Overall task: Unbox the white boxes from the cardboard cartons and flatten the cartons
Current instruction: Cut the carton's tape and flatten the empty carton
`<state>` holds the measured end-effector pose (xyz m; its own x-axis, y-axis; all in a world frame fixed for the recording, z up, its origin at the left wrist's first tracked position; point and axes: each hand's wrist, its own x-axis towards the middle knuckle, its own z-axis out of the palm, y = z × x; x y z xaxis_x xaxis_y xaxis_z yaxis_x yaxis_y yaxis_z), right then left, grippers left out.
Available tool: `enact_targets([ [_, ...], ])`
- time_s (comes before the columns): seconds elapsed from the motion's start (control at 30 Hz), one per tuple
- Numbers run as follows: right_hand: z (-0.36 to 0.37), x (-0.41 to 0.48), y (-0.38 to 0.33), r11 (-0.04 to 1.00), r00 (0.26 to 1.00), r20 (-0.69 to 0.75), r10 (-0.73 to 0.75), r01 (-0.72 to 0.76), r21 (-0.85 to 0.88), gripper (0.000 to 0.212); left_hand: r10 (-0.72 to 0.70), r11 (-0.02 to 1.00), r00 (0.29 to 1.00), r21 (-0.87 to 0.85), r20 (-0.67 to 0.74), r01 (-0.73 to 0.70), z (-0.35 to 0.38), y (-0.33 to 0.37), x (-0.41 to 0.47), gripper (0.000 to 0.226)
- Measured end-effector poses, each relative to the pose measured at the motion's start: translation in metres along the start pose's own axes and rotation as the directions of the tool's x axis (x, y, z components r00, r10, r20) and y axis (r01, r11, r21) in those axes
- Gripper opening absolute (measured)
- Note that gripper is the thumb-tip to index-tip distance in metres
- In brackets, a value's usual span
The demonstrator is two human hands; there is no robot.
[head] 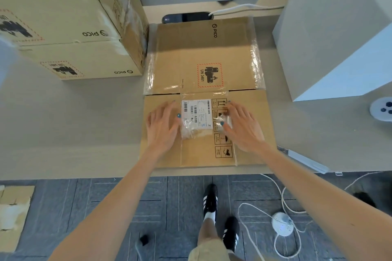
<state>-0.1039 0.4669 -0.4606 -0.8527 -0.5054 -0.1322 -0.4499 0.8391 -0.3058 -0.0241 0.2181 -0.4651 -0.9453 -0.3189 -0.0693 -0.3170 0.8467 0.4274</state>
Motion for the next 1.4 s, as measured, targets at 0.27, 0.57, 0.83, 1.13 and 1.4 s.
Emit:
enact_targets([
  [0.27,-0.02,0.038,0.023,0.836,0.848,0.016,0.529,-0.524,0.164,0.095,-0.543,0.83,0.839,-0.136,0.022,0.541,-0.025,-0.001,0.07,0.074],
  [0.57,-0.035,0.068,0.022,0.601,0.632,-0.072,0.772,-0.688,0.407,0.082,-0.683,0.542,0.717,-0.562,0.141,0.626,-0.032,-0.029,0.104,0.057],
  [0.83,-0.051,0.082,0.027,0.551,0.589,-0.088,0.803,-0.68,0.484,0.052,-0.649,0.518,0.757,-0.683,0.078,0.515,-0.047,-0.014,0.105,0.029],
  [1.13,-0.077,0.061,0.006,0.565,0.62,-0.114,0.776,-0.604,0.561,0.024,-0.591,0.597,0.806,-0.688,-0.03,0.412,-0.056,0.0,0.086,0.025],
  [1.4,-0.092,0.005,-0.009,0.588,0.652,-0.159,0.741,-0.515,0.624,0.018,-0.597,0.618,0.789,-0.71,-0.144,0.338,-0.077,0.025,0.025,0.029],
])
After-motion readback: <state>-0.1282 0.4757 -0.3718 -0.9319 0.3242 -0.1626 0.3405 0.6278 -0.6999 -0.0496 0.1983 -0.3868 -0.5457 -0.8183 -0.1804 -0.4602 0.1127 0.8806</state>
